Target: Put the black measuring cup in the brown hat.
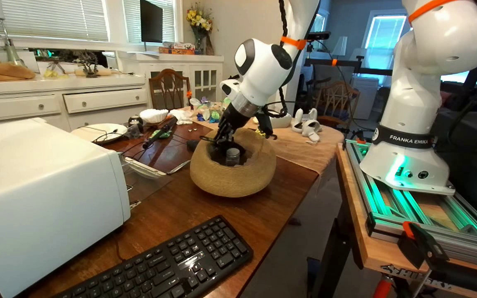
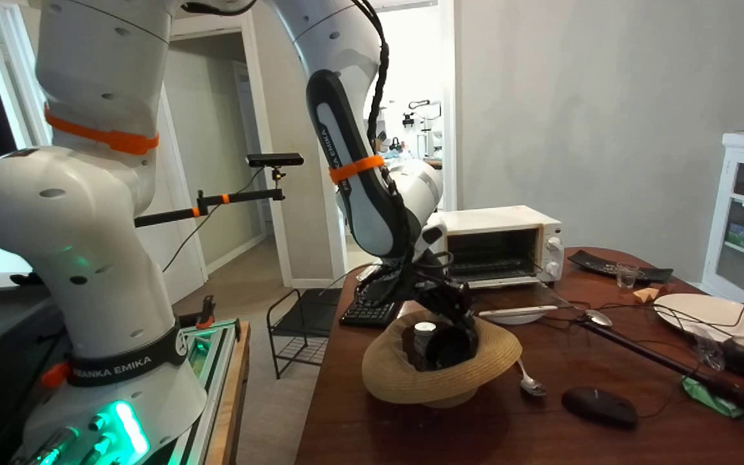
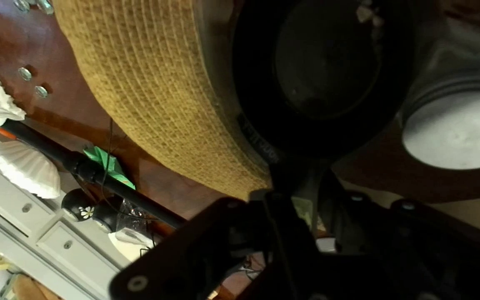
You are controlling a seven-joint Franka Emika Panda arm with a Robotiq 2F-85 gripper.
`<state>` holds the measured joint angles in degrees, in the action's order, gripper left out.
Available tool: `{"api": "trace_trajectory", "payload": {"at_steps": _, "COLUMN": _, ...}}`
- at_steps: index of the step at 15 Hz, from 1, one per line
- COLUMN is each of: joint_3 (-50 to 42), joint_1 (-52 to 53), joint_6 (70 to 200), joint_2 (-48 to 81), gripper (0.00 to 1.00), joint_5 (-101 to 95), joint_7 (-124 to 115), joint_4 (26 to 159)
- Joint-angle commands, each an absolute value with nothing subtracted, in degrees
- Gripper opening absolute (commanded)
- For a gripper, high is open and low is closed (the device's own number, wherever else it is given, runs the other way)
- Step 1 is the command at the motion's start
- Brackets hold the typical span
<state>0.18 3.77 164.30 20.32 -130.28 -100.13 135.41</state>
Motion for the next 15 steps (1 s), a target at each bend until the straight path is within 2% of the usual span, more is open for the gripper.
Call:
{"api": "trace_trajectory", "payload": {"at_steps": 1, "joint_3": 0.5, "joint_1": 3.3, "joint_6": 165.9, "joint_2": 21.2, "gripper": 0.48, "joint_5": -130.7, "joint_7": -100.6, "joint_4": 134.8}}
{"api": "trace_trajectory", "payload": {"at_steps": 8, "joint_3": -0.7, "joint_1": 4.3, "joint_6": 165.0, "joint_2": 19.3, "gripper": 1.00, "joint_5": -128.1, "joint_7": -97.2, "joint_4": 136.3}}
{"api": "trace_trajectory", "payload": {"at_steps": 15, "joint_3": 0.3, "joint_1": 3.2, "joint_6": 166.2, "joint_2": 8.6, "gripper": 1.00, "joint_5": -126.5, "joint_7": -102.0, "joint_4": 141.7}}
